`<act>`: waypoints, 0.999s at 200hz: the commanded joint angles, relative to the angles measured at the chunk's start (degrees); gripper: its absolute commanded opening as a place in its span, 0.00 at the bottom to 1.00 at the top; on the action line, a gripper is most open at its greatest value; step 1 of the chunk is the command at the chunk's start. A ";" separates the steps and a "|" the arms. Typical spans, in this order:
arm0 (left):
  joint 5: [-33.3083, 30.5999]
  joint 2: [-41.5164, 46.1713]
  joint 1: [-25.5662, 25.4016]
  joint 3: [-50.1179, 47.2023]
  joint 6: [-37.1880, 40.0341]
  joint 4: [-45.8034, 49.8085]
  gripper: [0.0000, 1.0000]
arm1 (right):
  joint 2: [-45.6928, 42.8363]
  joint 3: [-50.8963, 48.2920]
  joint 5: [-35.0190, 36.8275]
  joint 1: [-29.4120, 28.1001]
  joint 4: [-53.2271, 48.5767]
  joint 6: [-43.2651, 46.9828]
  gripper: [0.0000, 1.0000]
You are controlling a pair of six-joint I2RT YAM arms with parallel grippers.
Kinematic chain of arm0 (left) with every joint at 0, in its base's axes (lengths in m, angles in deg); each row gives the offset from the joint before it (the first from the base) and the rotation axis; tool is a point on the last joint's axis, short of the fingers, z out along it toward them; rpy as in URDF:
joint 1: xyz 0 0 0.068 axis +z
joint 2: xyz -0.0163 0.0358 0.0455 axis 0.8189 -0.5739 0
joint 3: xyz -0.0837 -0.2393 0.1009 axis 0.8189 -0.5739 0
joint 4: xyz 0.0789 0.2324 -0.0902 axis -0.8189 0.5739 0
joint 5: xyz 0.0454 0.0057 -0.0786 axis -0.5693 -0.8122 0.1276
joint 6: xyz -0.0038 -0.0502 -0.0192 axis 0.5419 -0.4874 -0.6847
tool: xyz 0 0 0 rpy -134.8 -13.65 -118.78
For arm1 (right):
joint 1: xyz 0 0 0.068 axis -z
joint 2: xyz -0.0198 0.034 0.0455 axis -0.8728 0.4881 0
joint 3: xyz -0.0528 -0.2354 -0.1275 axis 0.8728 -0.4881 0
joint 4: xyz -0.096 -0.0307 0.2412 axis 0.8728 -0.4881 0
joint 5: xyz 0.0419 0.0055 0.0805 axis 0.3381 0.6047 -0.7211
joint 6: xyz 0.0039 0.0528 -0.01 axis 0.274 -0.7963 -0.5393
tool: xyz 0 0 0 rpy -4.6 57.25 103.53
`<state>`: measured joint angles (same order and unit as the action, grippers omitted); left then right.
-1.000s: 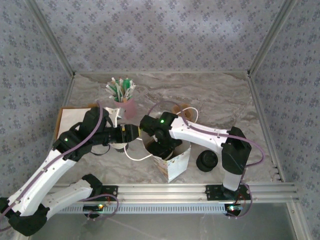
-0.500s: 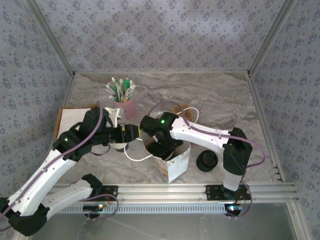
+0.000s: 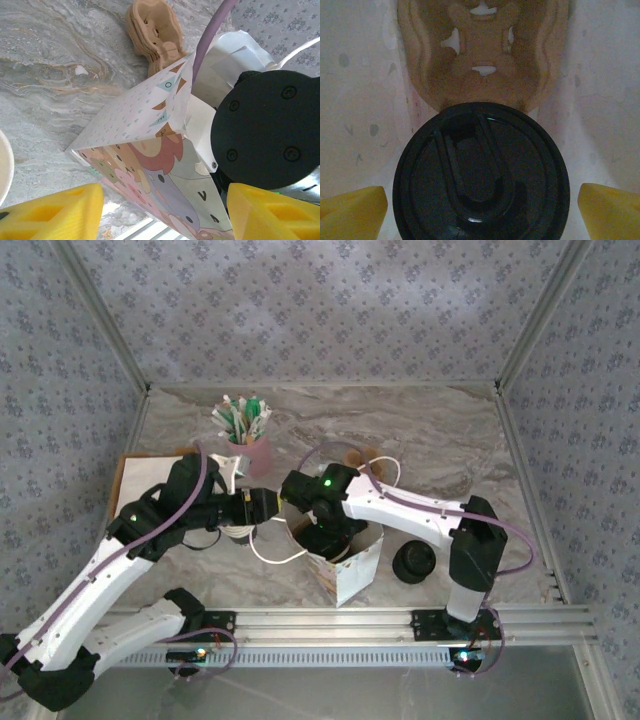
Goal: Pack the takeout coffee
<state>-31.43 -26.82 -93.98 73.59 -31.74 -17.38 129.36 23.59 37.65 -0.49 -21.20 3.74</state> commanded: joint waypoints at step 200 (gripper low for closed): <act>-1.18 -0.77 0.48 4.52 1.42 0.99 0.66 | -5.92 9.70 4.53 -1.43 -7.04 -1.52 1.00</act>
<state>-31.67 -27.26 -93.96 75.54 -31.52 -17.33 125.49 31.27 40.74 -1.41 -25.74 3.37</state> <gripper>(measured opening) 0.663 0.998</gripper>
